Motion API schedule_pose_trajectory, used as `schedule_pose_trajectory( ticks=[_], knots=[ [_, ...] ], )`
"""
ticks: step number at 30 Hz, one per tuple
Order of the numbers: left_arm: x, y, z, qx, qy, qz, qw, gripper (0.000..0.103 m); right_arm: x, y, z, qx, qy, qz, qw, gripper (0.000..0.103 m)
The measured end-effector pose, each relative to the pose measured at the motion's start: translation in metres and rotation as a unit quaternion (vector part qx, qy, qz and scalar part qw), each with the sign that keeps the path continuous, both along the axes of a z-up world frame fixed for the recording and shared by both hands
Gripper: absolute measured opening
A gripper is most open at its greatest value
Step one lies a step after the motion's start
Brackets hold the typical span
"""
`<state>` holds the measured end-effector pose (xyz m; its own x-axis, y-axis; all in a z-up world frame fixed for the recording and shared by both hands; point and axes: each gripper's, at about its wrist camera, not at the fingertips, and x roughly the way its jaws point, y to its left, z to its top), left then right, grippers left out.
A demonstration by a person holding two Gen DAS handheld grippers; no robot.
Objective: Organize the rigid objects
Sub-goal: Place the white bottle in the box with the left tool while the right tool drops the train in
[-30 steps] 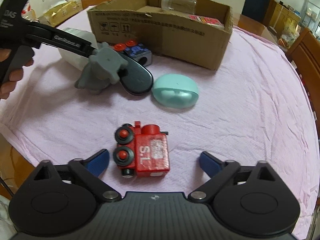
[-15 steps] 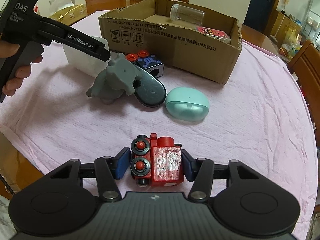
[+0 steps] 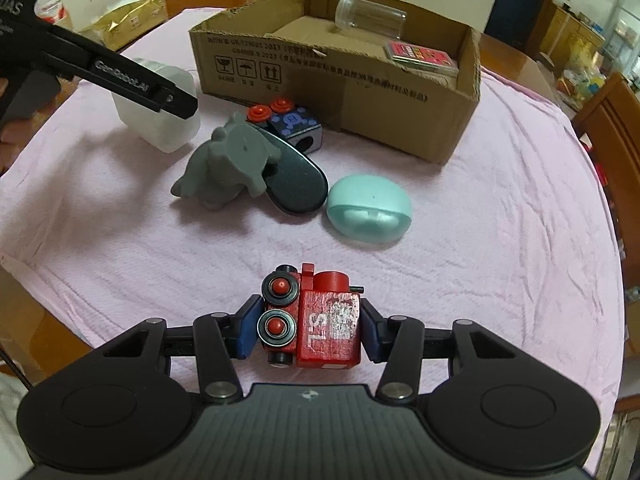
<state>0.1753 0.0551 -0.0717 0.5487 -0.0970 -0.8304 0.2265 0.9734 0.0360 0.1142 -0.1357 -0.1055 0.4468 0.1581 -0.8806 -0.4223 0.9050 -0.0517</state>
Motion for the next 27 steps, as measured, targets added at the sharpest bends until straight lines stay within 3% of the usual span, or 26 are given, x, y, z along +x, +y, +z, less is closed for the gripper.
schedule_pose_trajectory(
  ticks=[9, 17, 27],
  knots=[
    [-0.008, -0.006, 0.046, 0.011, 0.012, -0.049, 0.9987, 0.083, 0.017, -0.013, 0.037, 0.008, -0.018, 0.059, 0.998, 0.055],
    [0.009, -0.025, 0.093, 0.014, -0.037, -0.077, 0.9962, 0.083, 0.042, -0.021, 0.067, 0.015, -0.053, 0.098, 0.994, 0.055],
    [0.078, -0.049, 0.091, 0.010, -0.050, -0.070, 0.9963, 0.083, 0.076, -0.030, 0.095, 0.018, -0.101, 0.102, 0.989, 0.055]
  ],
)
